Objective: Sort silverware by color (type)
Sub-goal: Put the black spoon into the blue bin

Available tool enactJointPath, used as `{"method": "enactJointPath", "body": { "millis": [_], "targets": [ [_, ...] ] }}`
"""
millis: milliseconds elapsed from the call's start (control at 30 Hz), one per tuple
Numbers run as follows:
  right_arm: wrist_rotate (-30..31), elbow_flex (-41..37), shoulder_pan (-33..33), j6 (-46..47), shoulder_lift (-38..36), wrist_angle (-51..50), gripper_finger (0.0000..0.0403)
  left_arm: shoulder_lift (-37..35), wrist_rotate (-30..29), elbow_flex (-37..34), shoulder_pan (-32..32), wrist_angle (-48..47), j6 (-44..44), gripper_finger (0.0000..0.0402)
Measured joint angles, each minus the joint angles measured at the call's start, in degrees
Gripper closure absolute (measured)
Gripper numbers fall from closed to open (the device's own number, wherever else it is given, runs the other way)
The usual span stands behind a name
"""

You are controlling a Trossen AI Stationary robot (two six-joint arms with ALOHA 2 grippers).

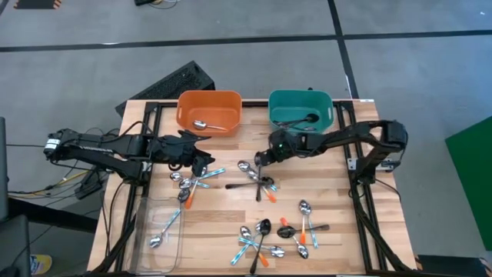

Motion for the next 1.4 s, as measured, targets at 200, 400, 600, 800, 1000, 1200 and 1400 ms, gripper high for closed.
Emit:
{"method": "enactJointPath", "body": {
  "millis": [200, 400, 600, 800, 1000, 1200, 1400],
  "targets": [
    [0.98, 0.09, -0.17, -4.30, -11.84, -1.61, 0.0397, 0.00, -2.31, 0.00, 0.33, -0.01, 0.36, 0.0255],
    [10.23, 0.17, -1.83, -18.55, -24.12, -2.04, 0.0397, 0.00, -2.52, 0.00, 1.85, 0.11, 0.63, 0.0255],
    [22.96, 0.17, -4.67, -33.20, -31.57, -5.92, 0.0397, 0.00, -2.40, 0.00, 3.70, 0.24, 0.61, 0.0255],
    [29.53, 0.15, -6.88, -49.27, -35.64, -5.25, 0.0397, 0.00, -2.13, 0.00, 4.52, 0.24, 0.55, 0.0255],
    [37.38, 0.15, -10.06, -59.12, -36.73, -6.02, 0.0396, 0.00, -2.07, 0.00, 4.50, 0.26, -0.55, 0.0255],
    [38.25, 0.17, -14.47, -65.40, -35.53, -8.05, 0.0396, 0.00, -2.08, 0.00, 4.50, 0.25, -1.57, 0.0255],
    [42.15, 0.17, -18.74, -73.55, -31.31, -14.98, 0.0395, 0.00, -2.12, 0.00, 4.50, 0.22, -1.60, 0.0255]
  ]
}}
